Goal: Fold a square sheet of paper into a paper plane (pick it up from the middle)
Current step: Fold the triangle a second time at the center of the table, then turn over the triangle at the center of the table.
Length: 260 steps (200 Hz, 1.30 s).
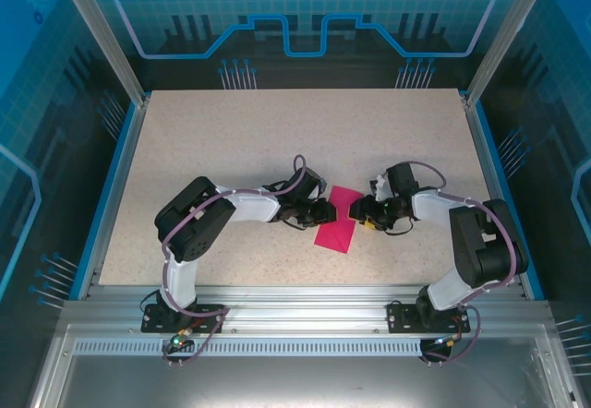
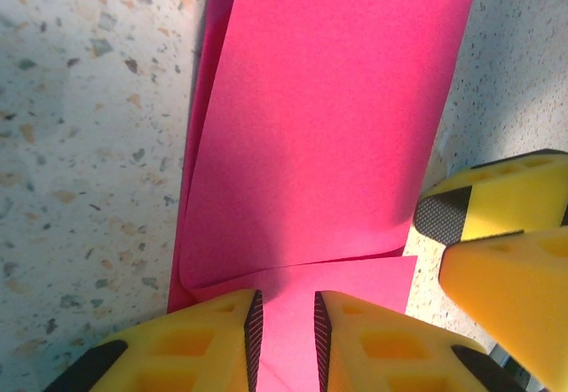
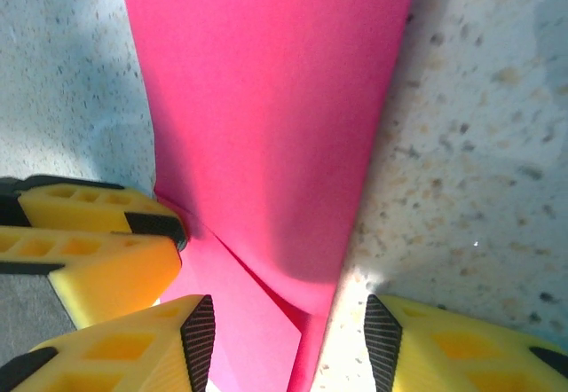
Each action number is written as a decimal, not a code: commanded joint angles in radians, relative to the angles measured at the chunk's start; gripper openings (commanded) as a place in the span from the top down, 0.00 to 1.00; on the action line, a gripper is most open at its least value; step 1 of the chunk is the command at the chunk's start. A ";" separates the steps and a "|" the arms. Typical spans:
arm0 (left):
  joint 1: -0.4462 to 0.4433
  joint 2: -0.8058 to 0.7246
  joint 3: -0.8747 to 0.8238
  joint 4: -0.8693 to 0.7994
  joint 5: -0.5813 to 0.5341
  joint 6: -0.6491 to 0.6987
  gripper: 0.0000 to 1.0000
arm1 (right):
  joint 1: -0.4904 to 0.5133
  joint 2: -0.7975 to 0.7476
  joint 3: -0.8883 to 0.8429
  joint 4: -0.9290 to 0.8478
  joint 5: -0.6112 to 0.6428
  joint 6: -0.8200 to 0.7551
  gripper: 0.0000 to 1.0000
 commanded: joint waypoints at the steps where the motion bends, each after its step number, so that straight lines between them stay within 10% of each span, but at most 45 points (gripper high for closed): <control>1: -0.008 -0.016 0.003 -0.030 -0.011 0.011 0.74 | -0.026 0.044 0.025 0.034 0.000 0.002 0.49; 260: -0.007 -0.041 -0.015 -0.028 -0.005 0.003 0.74 | -0.066 0.078 0.085 0.051 -0.022 0.008 0.51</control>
